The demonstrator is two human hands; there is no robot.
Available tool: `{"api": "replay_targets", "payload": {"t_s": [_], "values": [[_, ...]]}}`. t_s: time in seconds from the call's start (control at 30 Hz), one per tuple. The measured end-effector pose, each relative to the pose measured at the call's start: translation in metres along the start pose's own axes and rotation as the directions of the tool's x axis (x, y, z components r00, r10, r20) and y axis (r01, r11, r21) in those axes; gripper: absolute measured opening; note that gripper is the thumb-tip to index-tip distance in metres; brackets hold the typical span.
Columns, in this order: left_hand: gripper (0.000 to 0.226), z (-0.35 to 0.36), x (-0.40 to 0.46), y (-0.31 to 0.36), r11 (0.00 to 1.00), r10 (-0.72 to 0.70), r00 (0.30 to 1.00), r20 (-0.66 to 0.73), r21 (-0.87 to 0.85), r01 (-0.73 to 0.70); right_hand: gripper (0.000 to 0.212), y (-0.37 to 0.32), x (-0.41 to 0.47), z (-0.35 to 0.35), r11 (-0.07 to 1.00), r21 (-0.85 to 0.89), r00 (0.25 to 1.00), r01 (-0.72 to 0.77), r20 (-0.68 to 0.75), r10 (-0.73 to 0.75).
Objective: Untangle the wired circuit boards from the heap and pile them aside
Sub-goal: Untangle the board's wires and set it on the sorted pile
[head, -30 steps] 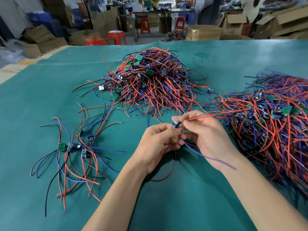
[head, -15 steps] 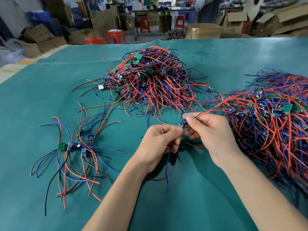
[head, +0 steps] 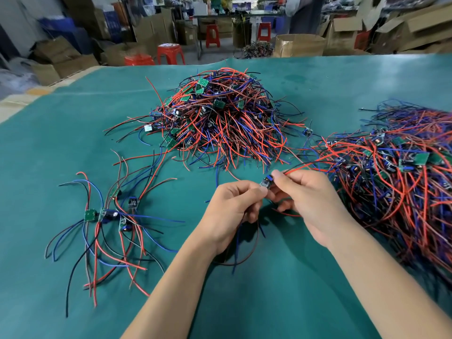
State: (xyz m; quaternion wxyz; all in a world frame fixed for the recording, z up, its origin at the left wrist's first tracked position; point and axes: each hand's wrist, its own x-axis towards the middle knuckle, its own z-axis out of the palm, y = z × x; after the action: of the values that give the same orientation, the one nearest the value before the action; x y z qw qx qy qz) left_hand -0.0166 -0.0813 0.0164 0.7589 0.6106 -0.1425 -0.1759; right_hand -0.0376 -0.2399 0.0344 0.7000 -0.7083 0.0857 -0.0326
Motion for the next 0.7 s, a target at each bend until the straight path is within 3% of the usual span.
{"api": "replay_targets", "payload": {"t_s": [0.2, 0.37, 0.57, 0.7], "values": [[0.019, -0.001, 0.000, 0.001, 0.999, -0.001, 0.998, 0.061, 0.042, -0.002, 0.027, 0.001, 0.007, -0.016, 0.961, -0.246, 0.983, 0.129, -0.095, -0.156], [0.018, -0.002, 0.001, 0.000, 0.999, -0.004, 0.996, 0.088, 0.047, -0.001, 0.027, 0.002, 0.016, -0.032, 0.888, -0.405, 0.906, 0.218, -0.255, -0.338], [0.017, -0.002, 0.000, 0.000, 0.996, -0.006, 0.994, 0.107, 0.085, -0.003, 0.029, 0.008, 0.027, -0.050, 0.951, -0.199, 0.772, 0.235, -0.557, -0.307], [0.017, -0.004, 0.001, 0.002, 1.000, 0.004, 0.999, 0.051, 0.026, -0.006, 0.032, 0.011, 0.027, -0.052, 0.947, -0.236, 0.605, 0.219, -0.729, -0.321]]}}
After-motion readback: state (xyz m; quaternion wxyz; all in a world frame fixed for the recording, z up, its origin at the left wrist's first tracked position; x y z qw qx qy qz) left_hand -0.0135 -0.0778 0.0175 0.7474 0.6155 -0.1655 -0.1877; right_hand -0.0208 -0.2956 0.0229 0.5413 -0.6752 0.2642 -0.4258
